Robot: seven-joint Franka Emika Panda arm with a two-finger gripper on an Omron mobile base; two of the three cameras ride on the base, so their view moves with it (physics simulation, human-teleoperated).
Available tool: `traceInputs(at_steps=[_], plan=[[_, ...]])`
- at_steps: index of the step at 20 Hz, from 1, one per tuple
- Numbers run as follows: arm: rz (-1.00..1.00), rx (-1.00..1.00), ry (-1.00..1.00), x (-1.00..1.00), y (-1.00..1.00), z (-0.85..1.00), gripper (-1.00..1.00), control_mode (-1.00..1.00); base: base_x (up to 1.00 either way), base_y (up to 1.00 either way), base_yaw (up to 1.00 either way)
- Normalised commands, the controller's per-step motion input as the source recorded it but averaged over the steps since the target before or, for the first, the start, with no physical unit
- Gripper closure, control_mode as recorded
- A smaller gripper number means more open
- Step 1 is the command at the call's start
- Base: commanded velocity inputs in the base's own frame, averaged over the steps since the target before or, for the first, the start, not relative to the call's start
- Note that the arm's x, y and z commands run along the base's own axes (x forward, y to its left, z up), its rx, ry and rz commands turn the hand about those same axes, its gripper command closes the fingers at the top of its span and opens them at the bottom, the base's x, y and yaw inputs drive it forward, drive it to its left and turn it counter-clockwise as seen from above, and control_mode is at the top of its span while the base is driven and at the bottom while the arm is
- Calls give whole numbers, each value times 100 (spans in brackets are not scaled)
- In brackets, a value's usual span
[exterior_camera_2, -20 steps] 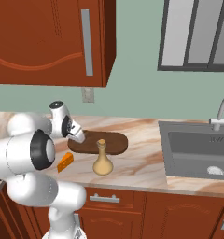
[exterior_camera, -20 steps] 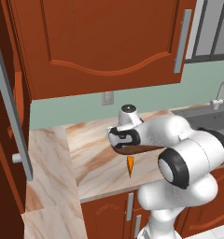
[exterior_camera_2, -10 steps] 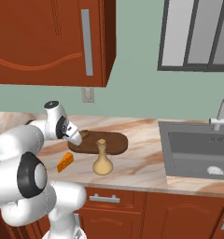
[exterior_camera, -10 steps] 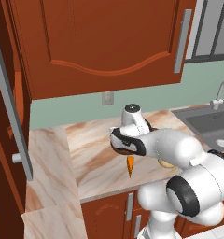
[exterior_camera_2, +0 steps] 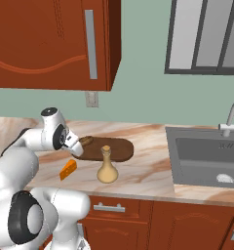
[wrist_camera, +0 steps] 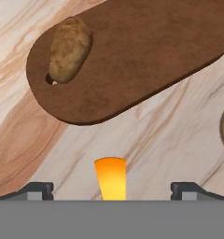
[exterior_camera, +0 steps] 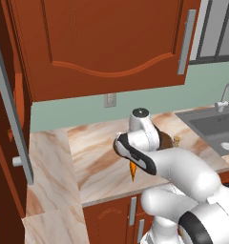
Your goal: Retrieve the reheated potato from the microwave, then place the potato, cheese, and condiment on the cutting board.
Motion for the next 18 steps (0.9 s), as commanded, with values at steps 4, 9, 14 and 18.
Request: traceInputs(at_steps=[4,9,14,18], plan=[[0,0,5,-29,0,5,-100,-100,0,0,0],[0,2,3,-31,-1,3,-100,-100,0,0,0],[0,2,8,-32,0,0,-100,-100,0,0,0],[0,0,6,-12,4,-5,-100,-100,0,0,0]])
